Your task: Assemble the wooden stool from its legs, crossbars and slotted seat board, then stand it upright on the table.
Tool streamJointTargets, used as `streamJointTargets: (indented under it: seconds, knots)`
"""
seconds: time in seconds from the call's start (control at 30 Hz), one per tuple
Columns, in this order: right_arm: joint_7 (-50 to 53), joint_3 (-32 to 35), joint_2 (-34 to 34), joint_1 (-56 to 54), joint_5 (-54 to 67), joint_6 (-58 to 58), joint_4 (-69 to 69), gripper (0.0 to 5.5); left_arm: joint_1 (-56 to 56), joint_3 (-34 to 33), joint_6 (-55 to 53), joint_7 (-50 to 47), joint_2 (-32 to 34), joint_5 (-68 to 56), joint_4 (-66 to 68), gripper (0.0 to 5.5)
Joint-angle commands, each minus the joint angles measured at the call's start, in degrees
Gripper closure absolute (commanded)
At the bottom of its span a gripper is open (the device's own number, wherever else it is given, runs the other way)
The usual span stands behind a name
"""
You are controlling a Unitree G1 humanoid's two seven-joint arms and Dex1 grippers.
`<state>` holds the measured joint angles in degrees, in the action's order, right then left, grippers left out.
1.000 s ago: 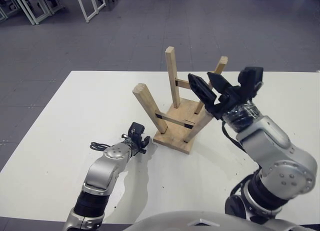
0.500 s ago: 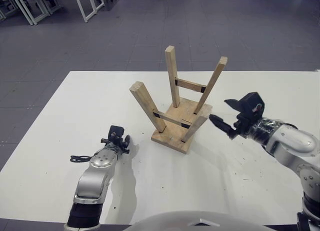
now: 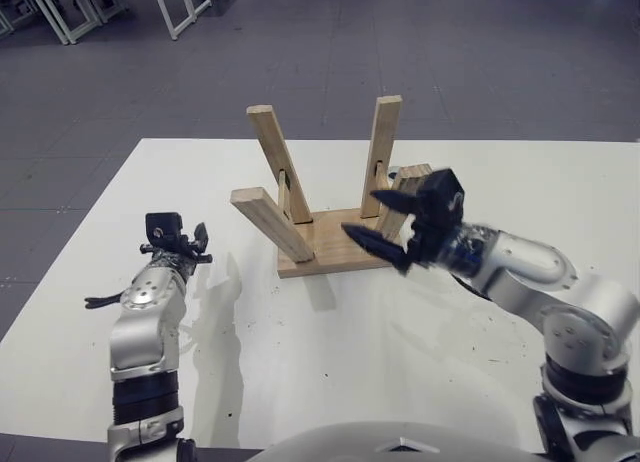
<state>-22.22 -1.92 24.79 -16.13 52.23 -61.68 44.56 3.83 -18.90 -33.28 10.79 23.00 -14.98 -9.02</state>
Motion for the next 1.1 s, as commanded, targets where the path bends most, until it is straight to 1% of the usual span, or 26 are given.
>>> streamJointTargets:
  seconds: [0.03,0.1,0.13,0.17,0.27,0.33,0.37,0.43,0.5,0.63,0.77,0.87,0.93,1.0,1.1]
  knots:
    - [-17.2,7.9,17.0,6.0,4.1,-1.1,-4.7,1.66,2.2,-3.2,-2.0,16.7,13.9,-6.0,0.5,3.20]
    - [-24.0,9.6,24.6,7.5,-0.5,2.6,-10.6,1.62,1.2,-4.5,-3.2,27.2,22.7,-8.3,2.7,2.92]
    - [-26.1,9.8,26.6,7.2,-2.4,4.4,-14.0,1.44,1.0,-4.7,-3.6,31.7,26.3,-9.3,3.9,2.71]
    - [-27.4,9.6,27.6,6.5,-4.4,6.3,-16.7,1.23,1.1,-4.6,-3.8,35.3,28.9,-10.0,5.0,2.50]
    - [-31.3,6.8,29.4,2.7,-10.6,12.4,-24.8,0.75,0.5,-2.1,-5.2,50.2,37.4,-13.7,5.7,2.09]
    - [-34.0,4.7,29.6,-1.2,-13.8,15.8,-29.2,0.32,4.2,0.2,-4.2,56.4,40.7,-14.4,8.2,1.73]
    - [-34.7,3.2,29.4,-3.7,-16.0,17.5,-31.2,0.07,6.8,1.6,-4.0,59.4,41.9,-15.1,9.2,1.70]
    - [-36.9,0.1,28.6,-8.3,-19.1,20.1,-34.5,0.07,13.5,5.1,-3.4,63.0,42.1,-15.2,11.2,1.70]
    - [-38.4,-1.4,27.1,-11.8,-19.7,20.6,-35.8,0.07,20.4,8.5,-3.4,63.6,39.4,-15.3,12.5,1.70]
    - [-38.4,-4.8,22.4,-18.4,-20.9,21.0,-35.3,0.07,27.1,14.7,-3.5,63.5,34.3,-15.2,10.8,1.70]
    - [-39.1,-4.7,21.2,-20.1,-21.5,21.1,-35.8,0.07,28.0,17.7,-2.1,67.4,36.7,-13.0,12.5,1.70]
    - [-38.9,-4.5,21.1,-18.5,-21.6,21.1,-34.8,0.07,31.9,19.4,3.5,68.7,38.1,-7.7,21.2,1.70]
    - [-38.9,-4.9,20.9,-18.0,-22.1,21.3,-34.7,0.07,34.6,19.9,5.3,71.3,39.3,-5.9,25.9,1.70]
    - [-38.5,-4.9,20.5,-17.8,-22.6,21.7,-34.5,0.07,34.8,20.2,5.2,75.6,40.7,-6.4,25.8,1.70]
    - [-36.8,-4.6,18.5,-17.0,-24.2,24.7,-34.3,0.07,32.4,19.9,2.7,80.3,43.2,-8.8,20.5,1.70]
